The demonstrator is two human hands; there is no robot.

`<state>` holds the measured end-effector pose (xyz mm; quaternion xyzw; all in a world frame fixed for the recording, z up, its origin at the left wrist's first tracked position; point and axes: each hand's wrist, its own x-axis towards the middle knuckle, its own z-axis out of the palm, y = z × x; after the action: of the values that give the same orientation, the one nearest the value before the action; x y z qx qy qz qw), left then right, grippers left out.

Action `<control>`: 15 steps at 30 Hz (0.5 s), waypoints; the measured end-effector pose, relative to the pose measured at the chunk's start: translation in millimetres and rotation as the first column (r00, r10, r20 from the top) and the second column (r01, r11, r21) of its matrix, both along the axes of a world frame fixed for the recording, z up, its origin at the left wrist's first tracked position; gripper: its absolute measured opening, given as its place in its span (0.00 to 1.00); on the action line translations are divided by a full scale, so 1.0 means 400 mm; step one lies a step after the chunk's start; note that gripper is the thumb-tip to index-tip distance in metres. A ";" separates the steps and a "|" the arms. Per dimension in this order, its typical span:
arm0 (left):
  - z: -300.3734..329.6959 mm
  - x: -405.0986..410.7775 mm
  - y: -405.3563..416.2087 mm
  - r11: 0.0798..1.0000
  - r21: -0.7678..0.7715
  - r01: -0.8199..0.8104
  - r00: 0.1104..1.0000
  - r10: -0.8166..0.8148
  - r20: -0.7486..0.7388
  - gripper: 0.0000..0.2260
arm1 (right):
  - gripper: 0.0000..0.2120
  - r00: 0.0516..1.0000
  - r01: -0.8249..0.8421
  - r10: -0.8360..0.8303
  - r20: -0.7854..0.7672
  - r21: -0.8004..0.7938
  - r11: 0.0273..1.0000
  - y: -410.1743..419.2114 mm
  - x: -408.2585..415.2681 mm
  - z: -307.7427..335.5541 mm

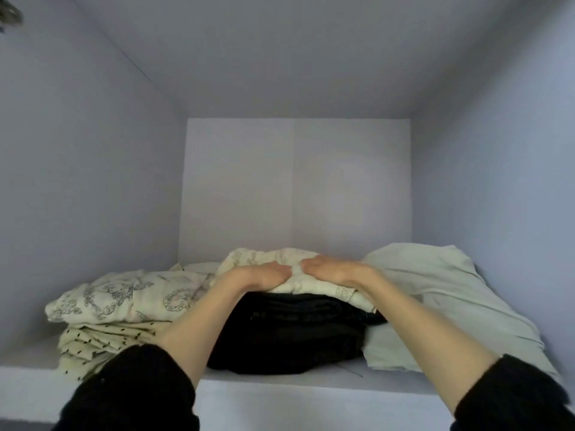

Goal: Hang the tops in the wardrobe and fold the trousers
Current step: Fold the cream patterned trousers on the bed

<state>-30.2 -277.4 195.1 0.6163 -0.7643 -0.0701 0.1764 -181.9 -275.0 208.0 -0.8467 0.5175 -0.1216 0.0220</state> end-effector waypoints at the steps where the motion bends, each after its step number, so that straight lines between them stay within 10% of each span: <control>1: -0.004 -0.003 0.000 1.000 0.023 -0.009 0.997 0.008 0.074 0.22 | 0.22 0.999 -0.002 0.002 0.043 0.010 1.000 -0.004 -0.005 -0.011; 15: -0.076 0.135 0.398 0.879 -0.472 0.068 0.985 -0.134 -0.109 0.19 | 0.18 0.932 0.193 -0.012 0.363 -0.467 0.863 0.372 -0.005 -0.097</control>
<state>23.8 -118.0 164.7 0.5087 -0.7757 0.0641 0.3679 -184.0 -126.3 169.1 -0.7596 0.5017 -0.3989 -0.1110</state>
